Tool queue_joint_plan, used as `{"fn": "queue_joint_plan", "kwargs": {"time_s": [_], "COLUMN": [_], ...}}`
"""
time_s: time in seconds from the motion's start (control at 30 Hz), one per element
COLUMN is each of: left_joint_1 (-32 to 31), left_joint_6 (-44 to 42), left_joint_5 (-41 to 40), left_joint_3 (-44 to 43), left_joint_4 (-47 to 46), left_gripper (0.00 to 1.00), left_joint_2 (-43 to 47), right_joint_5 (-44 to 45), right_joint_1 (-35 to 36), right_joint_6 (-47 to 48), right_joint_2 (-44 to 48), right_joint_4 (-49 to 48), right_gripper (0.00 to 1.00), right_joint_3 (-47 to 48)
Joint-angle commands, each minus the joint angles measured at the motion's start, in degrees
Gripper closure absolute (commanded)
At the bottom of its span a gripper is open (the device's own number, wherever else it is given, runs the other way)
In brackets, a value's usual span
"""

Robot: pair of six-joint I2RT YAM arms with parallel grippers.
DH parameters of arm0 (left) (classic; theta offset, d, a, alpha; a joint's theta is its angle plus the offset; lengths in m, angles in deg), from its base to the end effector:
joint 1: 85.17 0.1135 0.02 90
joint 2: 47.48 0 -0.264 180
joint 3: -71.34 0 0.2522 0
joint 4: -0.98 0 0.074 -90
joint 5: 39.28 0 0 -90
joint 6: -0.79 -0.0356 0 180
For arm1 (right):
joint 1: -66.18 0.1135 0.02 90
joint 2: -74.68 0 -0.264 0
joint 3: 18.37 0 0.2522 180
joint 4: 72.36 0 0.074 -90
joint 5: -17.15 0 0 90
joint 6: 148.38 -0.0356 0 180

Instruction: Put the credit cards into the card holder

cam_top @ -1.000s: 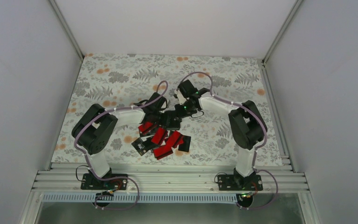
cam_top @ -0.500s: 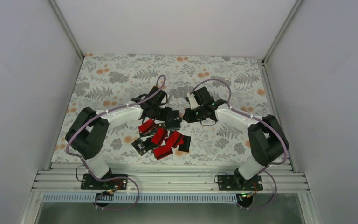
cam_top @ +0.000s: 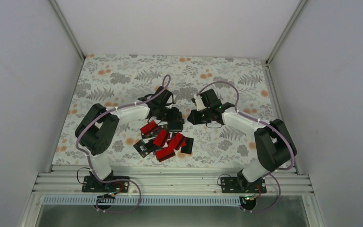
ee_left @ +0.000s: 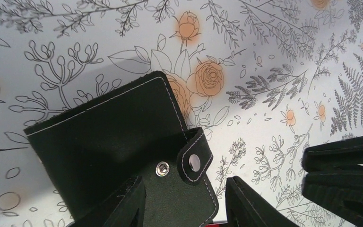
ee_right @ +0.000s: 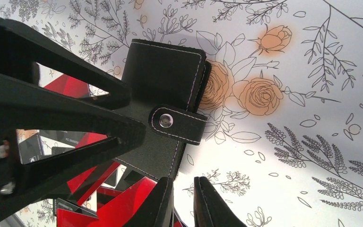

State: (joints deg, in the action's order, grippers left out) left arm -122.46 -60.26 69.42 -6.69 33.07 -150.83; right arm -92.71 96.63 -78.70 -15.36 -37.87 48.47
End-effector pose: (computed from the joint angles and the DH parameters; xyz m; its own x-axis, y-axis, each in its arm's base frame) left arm 0.2850 -0.2314 0.1717 -0.9308 0.1325 -0.3406 0.2979 0.8149 -0.4971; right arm 0.2606 0.1672 0.1873 -0.9031 -0.1521 -0.4015 -0.3408 0.8228 0.4549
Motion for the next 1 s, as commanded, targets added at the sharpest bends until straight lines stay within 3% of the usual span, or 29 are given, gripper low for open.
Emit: {"fn": "queue_joint_plan", "kwargs": {"time_s": [0.0, 0.97], "left_joint_1": [-0.03, 0.05], "left_joint_6": [1.53, 2.08], "left_joint_5": [2.45, 2.76], "left_joint_3": [-1.19, -2.99], "left_joint_4": [-2.09, -3.25], "left_gripper": [0.58, 0.81], "left_joint_2": [-1.88, -5.54], "right_joint_5": [-0.55, -0.87], "right_joint_1": [-0.86, -1.73], "right_joint_6": [0.61, 1.32], "right_joint_2": [1.86, 2.71], "right_joint_4": [-1.23, -0.93], "right_gripper": [0.87, 0.9], "right_joint_3": [-0.9, -1.31]}}
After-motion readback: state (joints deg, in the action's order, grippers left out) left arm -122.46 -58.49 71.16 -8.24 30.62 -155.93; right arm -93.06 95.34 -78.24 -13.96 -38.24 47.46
